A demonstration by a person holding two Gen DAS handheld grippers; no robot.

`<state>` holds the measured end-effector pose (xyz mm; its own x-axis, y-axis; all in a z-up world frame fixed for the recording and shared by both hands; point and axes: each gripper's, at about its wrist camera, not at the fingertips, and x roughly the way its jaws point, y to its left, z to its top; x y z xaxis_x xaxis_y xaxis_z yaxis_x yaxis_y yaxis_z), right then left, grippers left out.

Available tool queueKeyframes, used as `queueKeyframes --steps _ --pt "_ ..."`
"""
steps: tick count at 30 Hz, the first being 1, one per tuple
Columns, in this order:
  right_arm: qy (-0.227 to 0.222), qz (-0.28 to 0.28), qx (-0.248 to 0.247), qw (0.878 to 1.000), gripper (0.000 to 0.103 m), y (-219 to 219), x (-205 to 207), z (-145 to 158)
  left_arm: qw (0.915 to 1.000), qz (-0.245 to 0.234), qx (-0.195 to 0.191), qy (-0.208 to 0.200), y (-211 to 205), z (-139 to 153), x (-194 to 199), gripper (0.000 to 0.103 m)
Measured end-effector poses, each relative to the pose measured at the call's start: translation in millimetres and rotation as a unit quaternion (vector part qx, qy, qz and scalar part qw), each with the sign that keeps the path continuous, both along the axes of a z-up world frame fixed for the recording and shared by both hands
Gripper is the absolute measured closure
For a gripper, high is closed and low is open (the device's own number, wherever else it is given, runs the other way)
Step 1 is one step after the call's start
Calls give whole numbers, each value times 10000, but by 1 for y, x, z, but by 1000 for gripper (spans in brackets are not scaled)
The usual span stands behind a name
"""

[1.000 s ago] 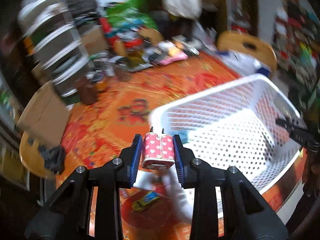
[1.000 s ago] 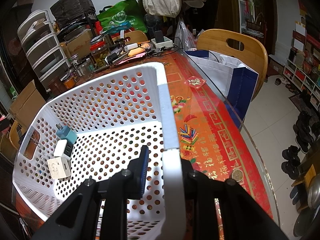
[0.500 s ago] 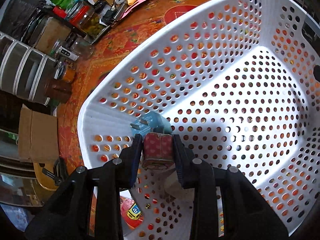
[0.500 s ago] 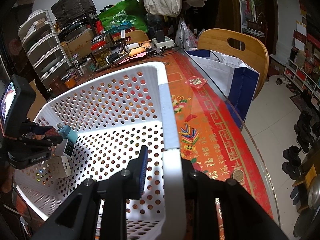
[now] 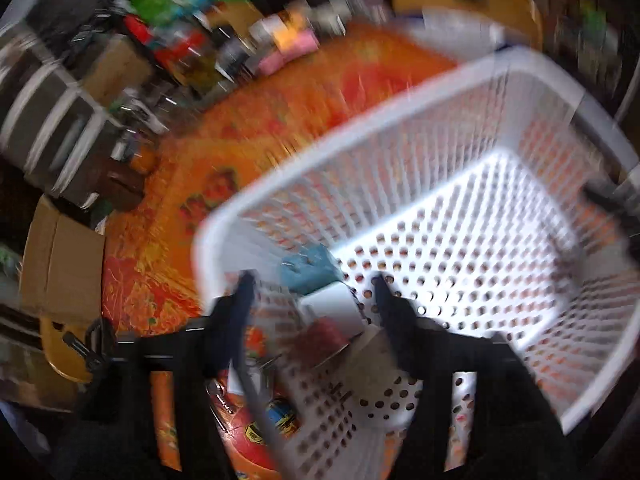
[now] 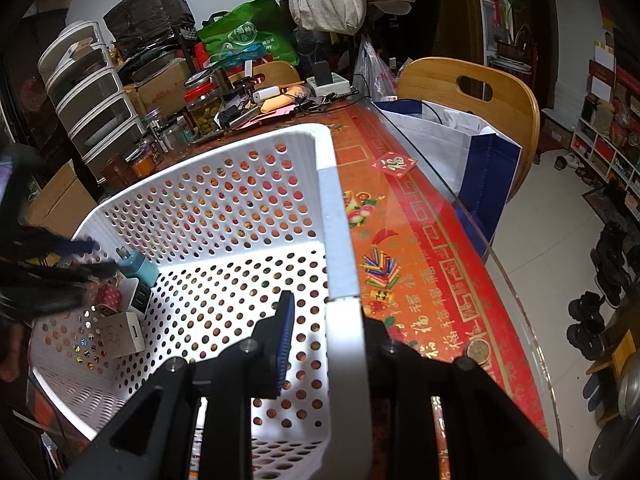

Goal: Organize rigid objects
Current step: 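Carry the pink charger into the basket and open the left tool, then lower the left tool onto the thin metal rod and grasp it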

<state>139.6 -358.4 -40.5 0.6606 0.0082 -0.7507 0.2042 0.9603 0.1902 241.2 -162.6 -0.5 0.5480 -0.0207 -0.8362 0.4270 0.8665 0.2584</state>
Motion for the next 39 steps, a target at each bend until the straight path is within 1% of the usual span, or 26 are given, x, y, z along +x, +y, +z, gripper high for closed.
queueKeyframes --steps 1,2,3,4,5,6,7,8,9,10,11,13,15,19,20,23,26,28,30,32,35,36,37,38,39 --pt "-1 0 2 10000 78 0 -1 0 9995 70 -227 -196 16 13 -9 12" --pt "-10 0 1 10000 78 0 -1 0 9979 183 -435 -450 36 27 -20 7" --pt "-13 0 3 10000 78 0 -1 0 9952 356 -543 -725 58 38 -32 1" --pt "-17 -6 7 10000 78 0 -1 0 9928 517 -578 -916 75 45 -39 0" --pt "-22 -8 9 10000 78 0 -1 0 9880 808 -600 -1173 100 49 -50 0" --pt "-29 -9 14 10000 78 0 -1 -1 9834 1095 -611 -1310 122 47 -58 0" --pt "-34 -7 13 10000 78 0 -1 -1 9803 1303 -652 -1332 138 43 -61 0" --pt "-33 -5 11 10000 78 0 -1 -1 9764 1605 -765 -1225 163 31 -62 0" --pt "-39 3 5 10000 78 0 -1 -1 9748 1774 -846 -1057 179 19 -60 0" --pt "-38 7 0 10000 78 0 -1 -1 9738 1930 -926 -770 197 -1 -54 0" --pt "-35 8 -2 10000 78 -1 -1 -1 9729 2053 -942 -492 212 -21 -48 0" --pt "-28 3 -2 10000 78 0 -1 -1 9700 2275 -851 -110 233 -55 -37 0" --pt "-20 -9 3 10000 78 0 -1 -1 9674 2378 -860 140 246 -80 -28 2" --pt "-11 -17 10 10000 78 -1 -2 -1 9588 2583 -1115 386 263 -105 -16 10" --pt "-6 -17 6 10000 78 -1 -2 -1 9570 2614 -1178 440 267 -109 -13 10" --pt "9 -30 -15 10000 78 -1 -2 -1 9567 2624 -1140 535 264 -122 -6 11" --pt "8 -36 -25 10000 78 -1 -1 -1 9563 2640 -1107 603 263 -129 -1 15" --pt "1 -34 -20 10000 78 -1 -1 -1 9549 2687 -1089 640 261 -128 -3 19" --pt "-2 -32 -19 10000 78 -1 -1 -1 9528 2749 -1083 696 264 -133 -1 22" --pt "-7 -24 -21 10000 78 -1 -1 -1 9511 2775 -1160 699 267 -134 0 23" --pt "-13 -17 -24 10000 78 0 0 0 9518 2778 -1124 649 264 -133 -1 25" --pt "-16 -17 -21 10000 78 0 0 0 9525 2762 -1120 632 263 -132 0 30" --pt "-15 -16 -21 10000 78 0 0 0 9532 2732 -1133 626 260 -131 0 38" --pt "-17 -14 -20 10000 78 0 0 0 9542 2692 -1145 630 258 -129 0 43" --pt "-14 -17 -19 10000 78 0 0 0 9550 2643 -1176 652 254 -128 -1 55"
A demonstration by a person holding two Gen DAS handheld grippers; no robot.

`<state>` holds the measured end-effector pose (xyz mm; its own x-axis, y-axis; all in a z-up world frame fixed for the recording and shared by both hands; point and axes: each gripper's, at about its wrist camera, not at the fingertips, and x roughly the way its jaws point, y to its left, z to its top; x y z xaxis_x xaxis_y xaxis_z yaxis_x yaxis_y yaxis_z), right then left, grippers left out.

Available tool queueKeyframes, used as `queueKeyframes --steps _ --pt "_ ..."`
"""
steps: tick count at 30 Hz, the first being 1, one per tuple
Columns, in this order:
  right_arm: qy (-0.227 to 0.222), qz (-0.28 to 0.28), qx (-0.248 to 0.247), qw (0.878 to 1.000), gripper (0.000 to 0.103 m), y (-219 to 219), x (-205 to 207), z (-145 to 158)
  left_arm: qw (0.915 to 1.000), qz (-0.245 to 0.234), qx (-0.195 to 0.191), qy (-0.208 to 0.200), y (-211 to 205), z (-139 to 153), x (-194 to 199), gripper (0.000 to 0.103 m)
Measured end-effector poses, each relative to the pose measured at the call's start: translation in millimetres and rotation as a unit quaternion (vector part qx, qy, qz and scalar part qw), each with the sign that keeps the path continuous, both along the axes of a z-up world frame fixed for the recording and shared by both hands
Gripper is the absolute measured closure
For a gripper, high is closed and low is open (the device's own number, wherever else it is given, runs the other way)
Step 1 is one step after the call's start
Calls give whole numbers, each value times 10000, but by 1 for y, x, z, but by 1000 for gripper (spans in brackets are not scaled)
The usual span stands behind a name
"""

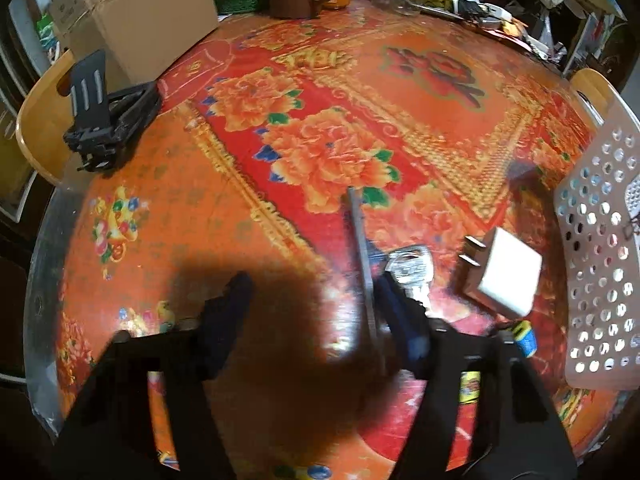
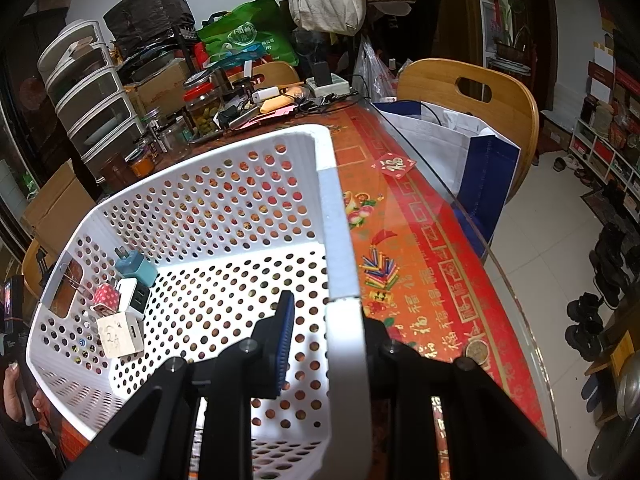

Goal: Organize rigid objects
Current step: 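Lower the left tool onto the thin metal rod and grasp it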

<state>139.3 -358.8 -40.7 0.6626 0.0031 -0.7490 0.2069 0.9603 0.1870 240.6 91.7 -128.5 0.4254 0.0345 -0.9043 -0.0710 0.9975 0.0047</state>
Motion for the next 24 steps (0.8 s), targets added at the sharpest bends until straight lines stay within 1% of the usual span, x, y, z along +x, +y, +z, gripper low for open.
queueKeyframes --steps 1,3,5,7,11,15,20,24 --pt "0 0 2 10000 78 0 0 0 10000 -47 -40 9 -3 1 0 69" --pt "0 -1 7 10000 78 0 0 0 9999 -133 -50 25 -10 2 2 81" --pt "-3 1 4 10000 78 0 1 0 9999 -162 -1 23 -16 3 2 86" --pt "-5 6 2 10000 78 1 1 0 9998 -201 -79 47 -18 3 3 96" --pt "-8 3 7 10000 78 1 0 0 9996 -239 -106 48 -22 4 3 98" --pt "-8 4 7 10000 78 2 0 0 9995 -165 -256 37 -18 5 2 98" --pt "-11 2 1 10000 78 2 0 1 9997 -110 -113 -178 -15 16 -6 98" --pt "-19 2 3 10000 78 3 0 1 9994 -84 -60 -326 -10 33 -12 98"
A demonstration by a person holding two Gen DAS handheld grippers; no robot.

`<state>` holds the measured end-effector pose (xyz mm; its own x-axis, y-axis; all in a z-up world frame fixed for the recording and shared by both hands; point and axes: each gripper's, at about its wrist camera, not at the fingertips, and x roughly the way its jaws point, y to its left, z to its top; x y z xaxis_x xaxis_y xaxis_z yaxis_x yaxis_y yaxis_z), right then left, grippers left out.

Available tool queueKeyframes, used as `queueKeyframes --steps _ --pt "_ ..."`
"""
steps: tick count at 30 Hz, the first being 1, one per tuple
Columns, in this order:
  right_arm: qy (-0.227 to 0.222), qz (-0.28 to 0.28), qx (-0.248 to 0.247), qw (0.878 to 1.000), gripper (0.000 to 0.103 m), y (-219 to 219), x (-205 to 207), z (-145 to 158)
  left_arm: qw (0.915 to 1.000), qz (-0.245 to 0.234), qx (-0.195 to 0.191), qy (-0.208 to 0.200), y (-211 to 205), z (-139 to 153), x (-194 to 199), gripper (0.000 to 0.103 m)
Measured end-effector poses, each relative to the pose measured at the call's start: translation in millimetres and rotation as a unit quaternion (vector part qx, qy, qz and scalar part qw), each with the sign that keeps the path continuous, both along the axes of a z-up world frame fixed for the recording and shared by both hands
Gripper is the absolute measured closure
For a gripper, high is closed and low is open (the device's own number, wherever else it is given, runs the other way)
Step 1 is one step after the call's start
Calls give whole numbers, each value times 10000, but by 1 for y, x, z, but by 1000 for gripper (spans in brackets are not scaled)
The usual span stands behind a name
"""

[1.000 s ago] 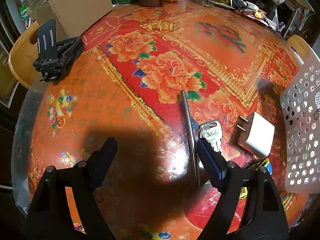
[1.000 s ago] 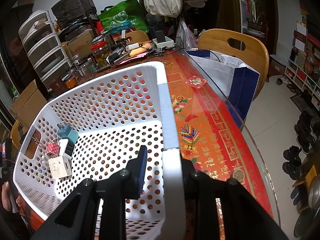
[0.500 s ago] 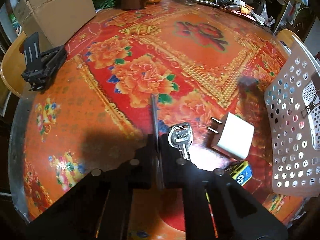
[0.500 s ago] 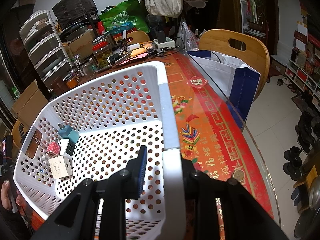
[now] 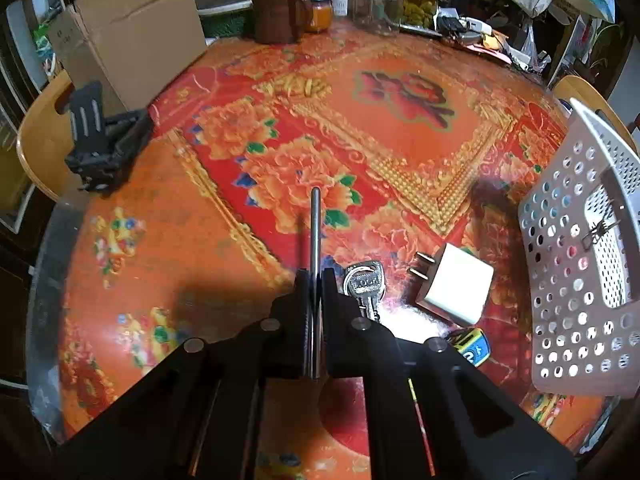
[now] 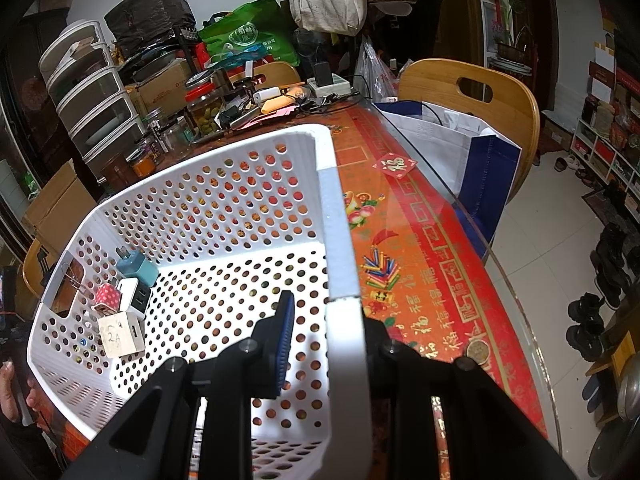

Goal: Organize rigid objects
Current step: 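Lower the left tool onto the thin metal rod and grasp it, then carry the metal rod into the basket and open the left tool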

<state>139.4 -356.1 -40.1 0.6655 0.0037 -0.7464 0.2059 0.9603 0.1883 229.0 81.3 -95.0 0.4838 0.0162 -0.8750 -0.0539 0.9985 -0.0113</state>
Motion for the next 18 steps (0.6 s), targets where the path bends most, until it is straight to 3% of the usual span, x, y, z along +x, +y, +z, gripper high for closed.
queueKeyframes --steps 4,10,18 --pt "7 9 -9 10000 78 1 0 0 9999 17 26 -143 2 18 -6 98" --pt "-18 -6 -6 10000 78 0 -1 -1 9972 -174 232 -688 -18 77 -23 98" --pt "-32 12 3 10000 78 -1 -1 -2 9881 -850 300 -1247 -86 158 -38 98"
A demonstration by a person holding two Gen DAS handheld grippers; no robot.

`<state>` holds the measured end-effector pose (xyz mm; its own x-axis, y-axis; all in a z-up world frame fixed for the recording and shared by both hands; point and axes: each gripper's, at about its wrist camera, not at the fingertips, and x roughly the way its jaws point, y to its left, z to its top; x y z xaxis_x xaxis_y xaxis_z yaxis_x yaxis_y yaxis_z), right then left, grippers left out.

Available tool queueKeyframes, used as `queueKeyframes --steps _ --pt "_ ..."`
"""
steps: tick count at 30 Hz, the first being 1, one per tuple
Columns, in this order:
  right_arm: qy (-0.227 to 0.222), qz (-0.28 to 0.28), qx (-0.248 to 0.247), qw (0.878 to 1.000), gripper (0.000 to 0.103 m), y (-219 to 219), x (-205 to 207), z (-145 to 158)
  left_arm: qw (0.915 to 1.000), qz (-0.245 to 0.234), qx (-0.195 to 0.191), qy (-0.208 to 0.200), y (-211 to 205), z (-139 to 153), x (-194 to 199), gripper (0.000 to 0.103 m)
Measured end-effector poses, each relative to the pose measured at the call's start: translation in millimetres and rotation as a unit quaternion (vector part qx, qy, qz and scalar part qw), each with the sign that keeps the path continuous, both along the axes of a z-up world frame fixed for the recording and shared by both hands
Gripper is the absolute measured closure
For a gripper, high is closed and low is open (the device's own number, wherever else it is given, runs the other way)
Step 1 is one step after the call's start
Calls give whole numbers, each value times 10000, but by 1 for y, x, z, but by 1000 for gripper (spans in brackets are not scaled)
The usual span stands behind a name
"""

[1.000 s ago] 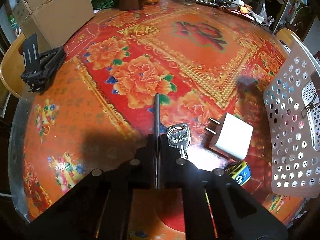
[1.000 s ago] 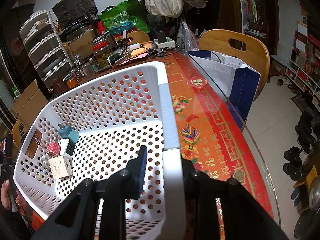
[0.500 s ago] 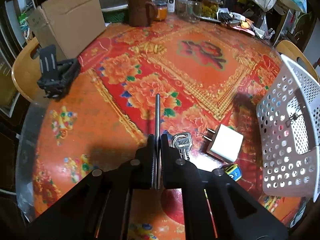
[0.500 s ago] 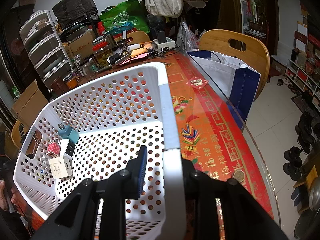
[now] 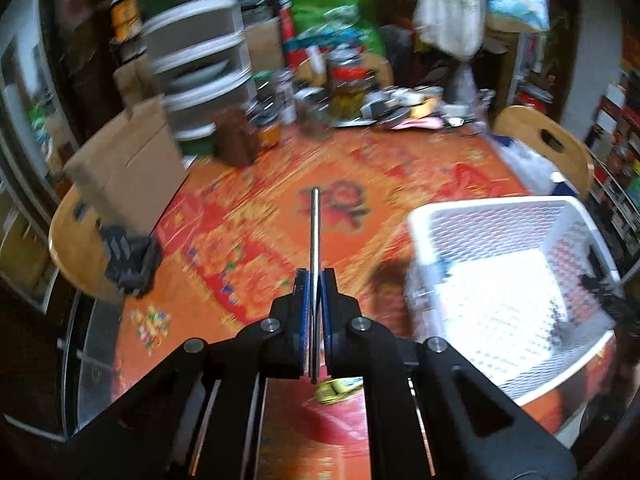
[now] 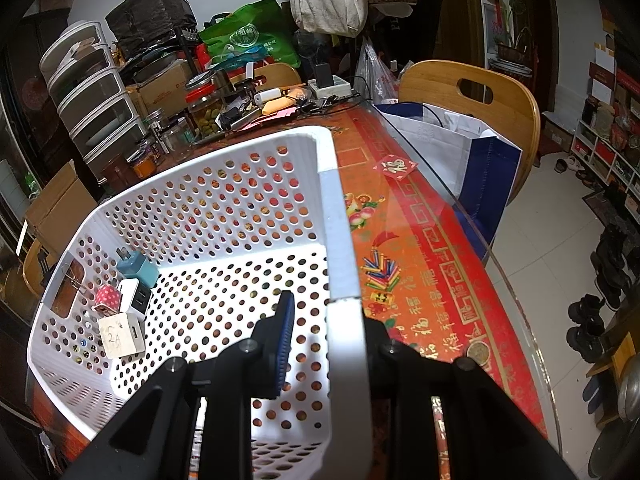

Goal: Organize rigid objects
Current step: 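Carry the metal rod into the basket and open the left tool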

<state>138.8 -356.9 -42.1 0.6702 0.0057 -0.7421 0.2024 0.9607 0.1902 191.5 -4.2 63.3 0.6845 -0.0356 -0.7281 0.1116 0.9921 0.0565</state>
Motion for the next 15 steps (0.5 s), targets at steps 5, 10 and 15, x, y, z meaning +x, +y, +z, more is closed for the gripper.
queueKeyframes --steps 5,10,15 --pt "-9 4 14 10000 78 0 0 0 9967 -751 105 273 -83 4 6 98" --pt "-18 8 62 10000 77 0 -1 1 9906 -1074 387 753 -151 -28 19 98" --pt "-21 -22 105 9999 77 -1 -2 1 9825 -1180 780 1214 -189 -63 38 98"
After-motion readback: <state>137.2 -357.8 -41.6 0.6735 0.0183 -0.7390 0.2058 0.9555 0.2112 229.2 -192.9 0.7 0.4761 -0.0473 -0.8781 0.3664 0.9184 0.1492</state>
